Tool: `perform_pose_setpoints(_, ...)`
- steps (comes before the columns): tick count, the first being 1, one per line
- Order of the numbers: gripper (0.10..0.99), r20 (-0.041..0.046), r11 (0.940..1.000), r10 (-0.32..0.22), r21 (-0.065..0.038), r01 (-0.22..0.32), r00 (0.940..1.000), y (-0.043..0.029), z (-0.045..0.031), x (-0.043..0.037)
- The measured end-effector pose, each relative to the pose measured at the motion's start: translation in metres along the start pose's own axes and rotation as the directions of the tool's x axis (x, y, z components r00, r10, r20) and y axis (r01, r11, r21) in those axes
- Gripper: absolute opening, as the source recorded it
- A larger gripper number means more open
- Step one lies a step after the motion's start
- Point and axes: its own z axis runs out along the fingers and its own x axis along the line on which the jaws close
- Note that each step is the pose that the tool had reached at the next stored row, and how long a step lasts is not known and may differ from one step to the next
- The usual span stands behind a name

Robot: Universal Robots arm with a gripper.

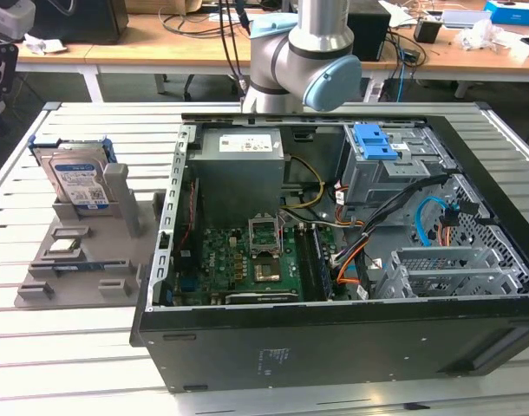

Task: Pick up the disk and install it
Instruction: 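Pick up the disk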

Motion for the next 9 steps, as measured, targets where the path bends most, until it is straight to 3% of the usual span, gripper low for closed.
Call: perform_pose_setpoints(9,0.106,-0.0034,0.9923,-0.124,-0.003,0.124,0.9923,0.0000,0.0000,0.0000)
